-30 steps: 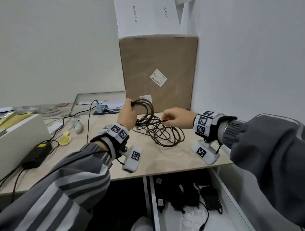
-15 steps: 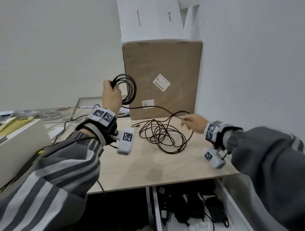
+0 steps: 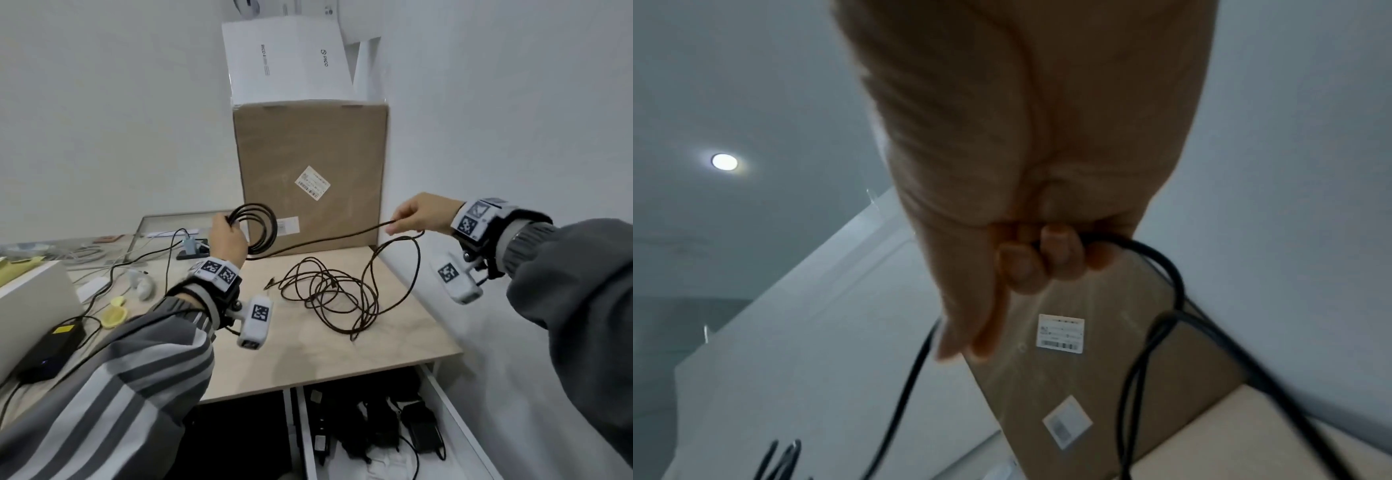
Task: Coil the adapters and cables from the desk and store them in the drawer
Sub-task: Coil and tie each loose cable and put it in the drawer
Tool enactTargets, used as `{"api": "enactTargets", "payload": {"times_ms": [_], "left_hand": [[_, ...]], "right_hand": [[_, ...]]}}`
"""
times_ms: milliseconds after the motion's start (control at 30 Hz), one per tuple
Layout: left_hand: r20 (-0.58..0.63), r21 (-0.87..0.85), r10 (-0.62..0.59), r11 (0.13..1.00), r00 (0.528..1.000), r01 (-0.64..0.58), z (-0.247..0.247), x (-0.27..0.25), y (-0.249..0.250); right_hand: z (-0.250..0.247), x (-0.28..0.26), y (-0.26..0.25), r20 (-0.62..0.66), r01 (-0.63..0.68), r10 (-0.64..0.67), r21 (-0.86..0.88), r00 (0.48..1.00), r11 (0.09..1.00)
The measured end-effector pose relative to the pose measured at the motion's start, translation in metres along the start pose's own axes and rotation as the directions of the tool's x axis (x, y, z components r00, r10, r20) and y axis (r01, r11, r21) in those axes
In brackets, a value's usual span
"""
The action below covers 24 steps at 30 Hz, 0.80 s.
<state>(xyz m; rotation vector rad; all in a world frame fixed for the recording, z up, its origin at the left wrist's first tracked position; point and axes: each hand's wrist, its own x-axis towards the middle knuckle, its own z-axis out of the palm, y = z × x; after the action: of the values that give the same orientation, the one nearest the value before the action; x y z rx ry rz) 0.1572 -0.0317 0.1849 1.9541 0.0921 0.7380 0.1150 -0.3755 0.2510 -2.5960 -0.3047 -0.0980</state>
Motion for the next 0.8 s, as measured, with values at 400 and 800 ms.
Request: {"api": "enactTargets", "payload": {"times_ms": [400,800], "left_hand": [[0.049,0.132,0.015,0.991,0.999,-0.021,-0.005,-0.02,0.014],[0.451,0.033,0.255,0.953,0.855,-0.301,0.055,-0.088,0.078]], "right_hand": [[0.031,-0.023,0.026,-0.185,-0.065,0.06,-0.022,0.981,0.998],[0.063,-0.025,-0.031,-0.113,0.101,-0.109,-0.072,0.988,0.992]]}}
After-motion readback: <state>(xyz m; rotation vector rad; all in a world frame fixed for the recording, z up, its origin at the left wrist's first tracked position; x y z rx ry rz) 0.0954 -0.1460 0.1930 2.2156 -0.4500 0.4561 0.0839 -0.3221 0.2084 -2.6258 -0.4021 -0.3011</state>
